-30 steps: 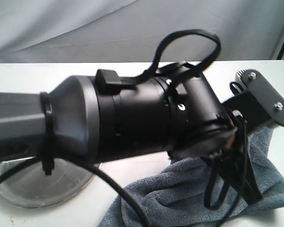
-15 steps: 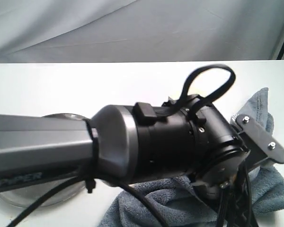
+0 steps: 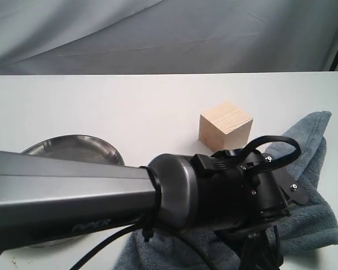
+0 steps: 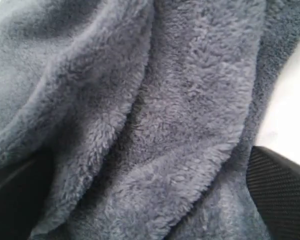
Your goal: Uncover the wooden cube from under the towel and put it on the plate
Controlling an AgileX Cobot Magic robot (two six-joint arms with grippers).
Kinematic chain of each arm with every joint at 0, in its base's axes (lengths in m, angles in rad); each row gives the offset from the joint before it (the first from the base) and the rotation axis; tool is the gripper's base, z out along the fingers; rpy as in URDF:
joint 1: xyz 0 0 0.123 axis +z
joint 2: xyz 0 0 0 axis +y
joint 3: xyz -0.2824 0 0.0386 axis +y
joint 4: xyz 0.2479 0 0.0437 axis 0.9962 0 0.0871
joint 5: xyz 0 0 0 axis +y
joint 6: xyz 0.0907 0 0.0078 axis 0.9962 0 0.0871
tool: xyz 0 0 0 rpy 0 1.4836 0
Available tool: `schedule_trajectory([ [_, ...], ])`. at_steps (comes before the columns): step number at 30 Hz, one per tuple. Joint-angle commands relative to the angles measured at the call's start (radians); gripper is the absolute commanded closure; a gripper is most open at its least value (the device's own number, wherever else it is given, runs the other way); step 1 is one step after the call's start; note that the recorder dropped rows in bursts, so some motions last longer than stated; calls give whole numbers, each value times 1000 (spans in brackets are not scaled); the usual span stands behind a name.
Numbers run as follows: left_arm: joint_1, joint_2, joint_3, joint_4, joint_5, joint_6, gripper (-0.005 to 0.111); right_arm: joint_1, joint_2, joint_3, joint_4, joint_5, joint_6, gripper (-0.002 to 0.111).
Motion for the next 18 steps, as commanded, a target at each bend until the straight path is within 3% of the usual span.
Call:
schedule_trajectory([
  [1,2,-45,-3,-14,2,-29,5,4,-7,3,3,-7,0,108],
  [10,23,-240,-3,16,-42,-41,5,4,-7,3,3,-7,0,108],
  [15,149,-269,-3,5,-173,-141,5,4,-7,3,3,-7,0,108],
  [18,291,-266,-3,-87,-224,-71,5,4,-7,3,3,-7,0,108],
])
